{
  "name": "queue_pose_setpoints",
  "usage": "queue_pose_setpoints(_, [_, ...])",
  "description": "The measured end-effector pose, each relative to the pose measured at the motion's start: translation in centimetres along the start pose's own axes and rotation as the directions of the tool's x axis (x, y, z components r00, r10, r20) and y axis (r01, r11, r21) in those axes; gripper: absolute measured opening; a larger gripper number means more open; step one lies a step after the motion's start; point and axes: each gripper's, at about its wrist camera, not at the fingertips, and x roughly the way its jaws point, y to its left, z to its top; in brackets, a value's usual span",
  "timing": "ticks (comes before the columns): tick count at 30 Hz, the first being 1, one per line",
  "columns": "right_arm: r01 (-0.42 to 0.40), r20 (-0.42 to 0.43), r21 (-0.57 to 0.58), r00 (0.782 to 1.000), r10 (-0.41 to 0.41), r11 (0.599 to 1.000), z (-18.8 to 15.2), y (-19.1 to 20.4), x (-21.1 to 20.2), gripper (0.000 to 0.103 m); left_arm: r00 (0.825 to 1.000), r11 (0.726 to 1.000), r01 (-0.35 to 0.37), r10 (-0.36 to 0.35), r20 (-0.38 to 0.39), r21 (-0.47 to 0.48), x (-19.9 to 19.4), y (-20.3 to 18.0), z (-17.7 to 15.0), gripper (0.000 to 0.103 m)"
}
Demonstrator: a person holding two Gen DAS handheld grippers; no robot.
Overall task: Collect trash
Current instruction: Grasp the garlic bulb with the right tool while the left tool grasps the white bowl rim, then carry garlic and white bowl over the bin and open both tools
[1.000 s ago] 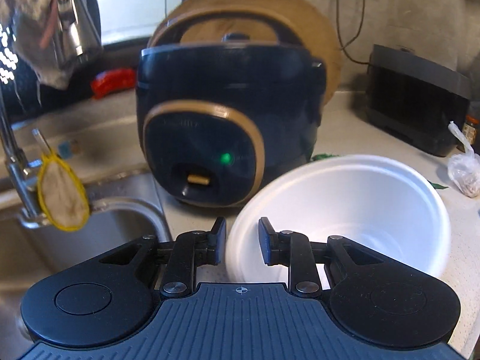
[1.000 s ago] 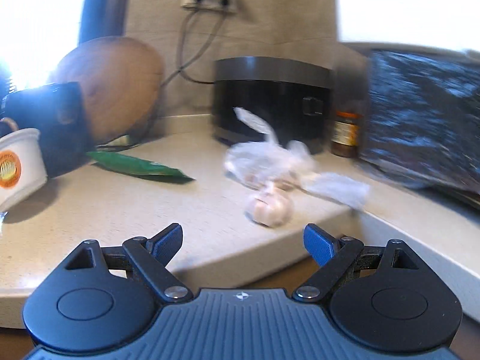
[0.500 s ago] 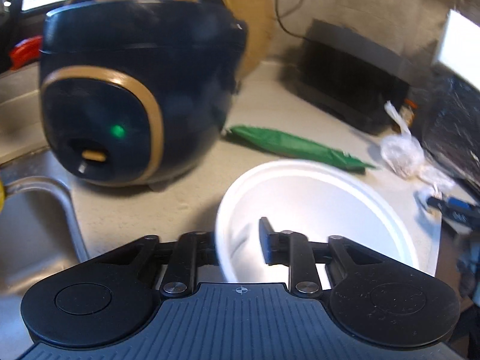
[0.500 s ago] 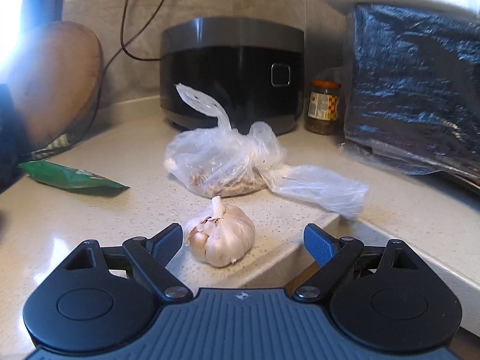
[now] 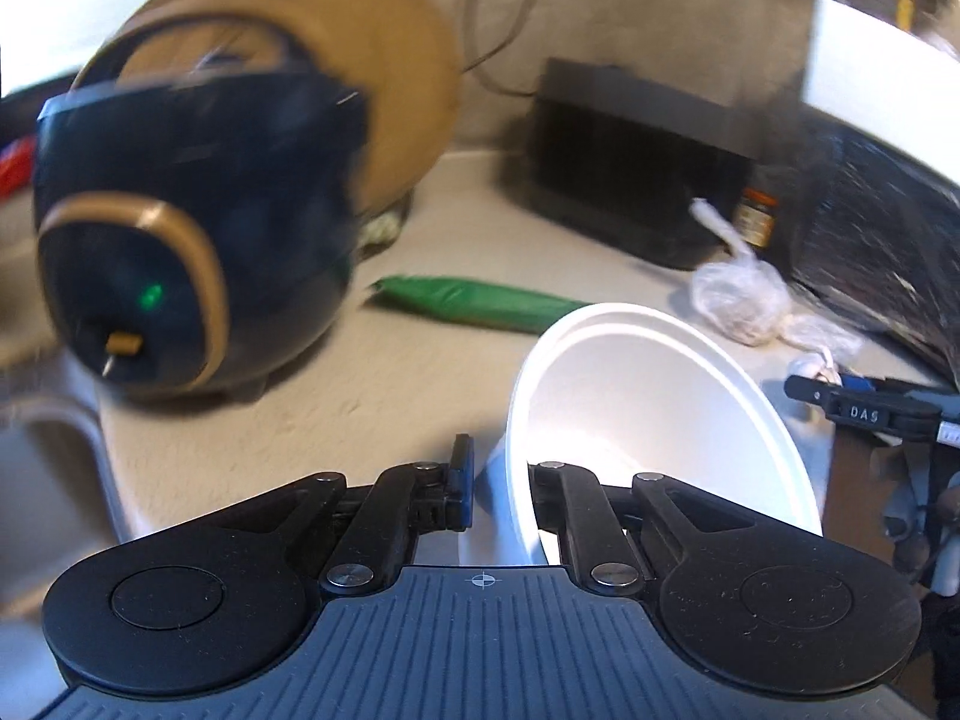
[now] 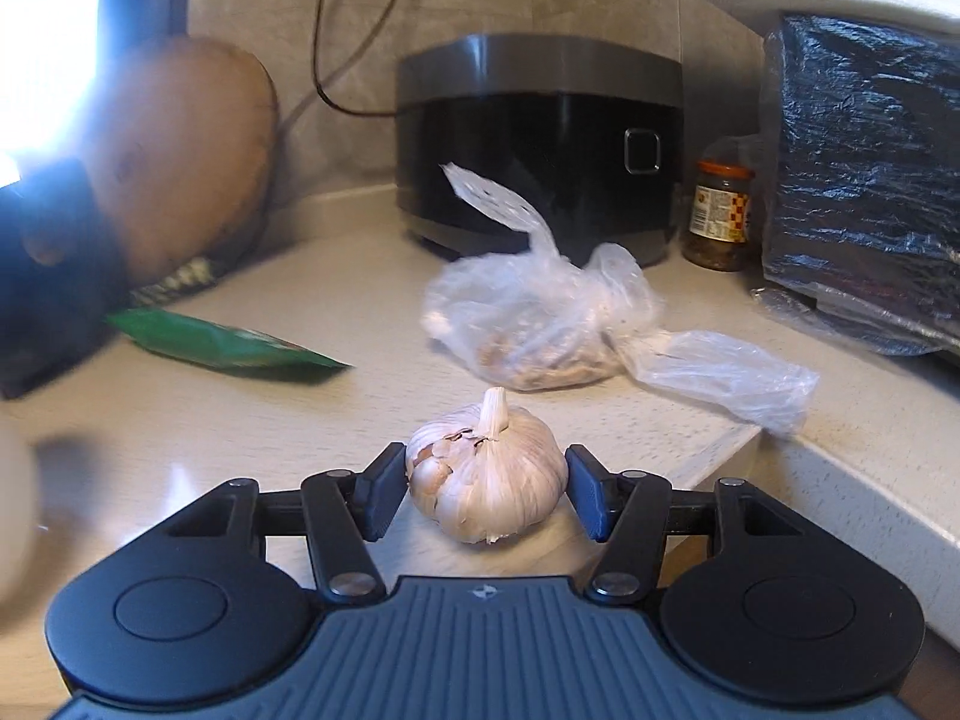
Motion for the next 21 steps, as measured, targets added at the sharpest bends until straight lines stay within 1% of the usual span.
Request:
queue_pose_setpoints(2, [-0.019, 0.029, -0.004, 0.999, 0.019, 1.0, -0.4, 0.2, -2.0, 0.057, 1.0, 0.999, 0.014, -0.015, 0.008, 0.044, -0.3, -1.8, 0.1, 0.013])
queue_pose_setpoints(6, [-0.034, 0.086, -0.024, 0.996, 0.036, 0.999, -1.5, 0.2, -6.4, 0.057, 0.996, 0.99, 0.085, -0.085, -0.001, 0.108, 0.0, -5.7, -0.2, 0.013])
queue_pose_setpoints(10, [-0.001, 0.134, -0.02, 0.991, 0.004, 1.0, -2.7, -1.3, -10.5, 0.057, 0.986, 0.972, 0.167, -0.168, -0.007, 0.163, 0.2, -9.7, -0.8, 0.012])
queue_pose_setpoints(12, [0.033, 0.156, 0.004, 0.987, -0.034, 0.999, -3.6, -2.6, -12.2, 0.057, 0.975, 0.957, 0.218, -0.22, -0.014, 0.189, 0.1, -11.8, -1.3, 0.012])
queue_pose_setpoints(15, [0.113, 0.175, 0.04, 0.977, -0.119, 0.993, -4.9, -4.9, -14.0, 0.057, 0.956, 0.929, 0.291, -0.292, -0.031, 0.23, 0.1, -15.0, -2.2, 0.013])
queue_pose_setpoints(18, [0.17, 0.16, 0.097, 0.97, -0.184, 0.981, -6.4, -7.8, -15.3, 0.057, 0.935, 0.899, 0.353, -0.348, -0.064, 0.26, 0.9, -18.2, -3.2, 0.013])
queue_pose_setpoints(21, [0.242, 0.126, 0.138, 0.958, -0.26, 0.96, -8.0, -10.8, -16.2, 0.057, 0.909, 0.874, 0.417, -0.4, -0.116, 0.249, 2.9, -21.2, -4.7, 0.013])
